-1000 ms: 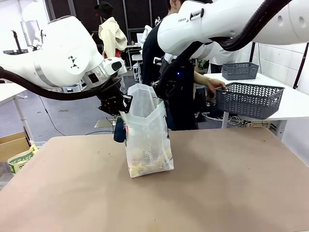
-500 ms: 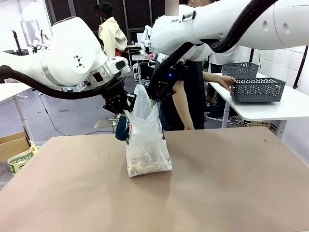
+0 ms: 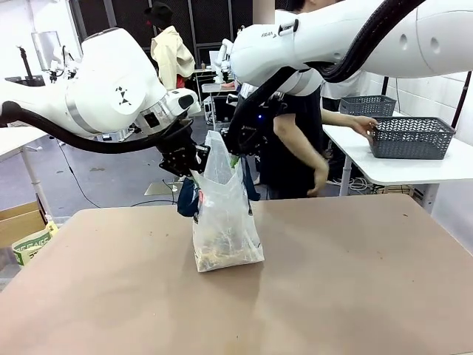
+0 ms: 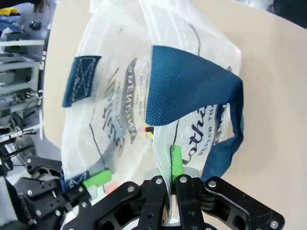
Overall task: Transfer purchased items from the store into the shopping bag.
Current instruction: Move the Reusable shopping bag to the right side of the table.
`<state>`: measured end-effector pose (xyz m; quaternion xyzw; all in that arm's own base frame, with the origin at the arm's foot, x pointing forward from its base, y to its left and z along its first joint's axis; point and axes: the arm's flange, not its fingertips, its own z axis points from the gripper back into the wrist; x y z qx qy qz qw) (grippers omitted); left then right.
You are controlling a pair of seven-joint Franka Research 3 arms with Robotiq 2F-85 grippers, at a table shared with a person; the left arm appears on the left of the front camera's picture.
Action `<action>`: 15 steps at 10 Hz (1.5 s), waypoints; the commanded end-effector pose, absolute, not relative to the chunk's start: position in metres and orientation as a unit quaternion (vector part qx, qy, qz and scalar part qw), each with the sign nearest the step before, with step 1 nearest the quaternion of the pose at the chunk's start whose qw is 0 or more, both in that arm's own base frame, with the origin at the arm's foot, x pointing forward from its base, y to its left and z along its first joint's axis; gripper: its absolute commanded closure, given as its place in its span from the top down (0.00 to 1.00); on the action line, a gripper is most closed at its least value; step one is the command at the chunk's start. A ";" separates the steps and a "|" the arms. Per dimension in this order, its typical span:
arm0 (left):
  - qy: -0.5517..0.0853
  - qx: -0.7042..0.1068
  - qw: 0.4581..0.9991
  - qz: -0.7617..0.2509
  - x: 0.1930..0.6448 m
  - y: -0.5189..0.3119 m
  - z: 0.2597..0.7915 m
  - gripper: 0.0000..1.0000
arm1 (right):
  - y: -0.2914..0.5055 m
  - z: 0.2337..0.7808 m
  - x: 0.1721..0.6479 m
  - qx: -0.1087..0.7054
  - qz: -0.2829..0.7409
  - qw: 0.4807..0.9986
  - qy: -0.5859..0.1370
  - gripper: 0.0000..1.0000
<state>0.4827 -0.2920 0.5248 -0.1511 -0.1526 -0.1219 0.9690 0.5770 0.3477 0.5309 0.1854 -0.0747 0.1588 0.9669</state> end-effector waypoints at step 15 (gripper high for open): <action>-0.182 -0.282 0.938 -0.085 0.484 -0.286 0.525 1.00 | 0.375 0.525 0.591 0.221 0.134 0.964 -0.066 0.00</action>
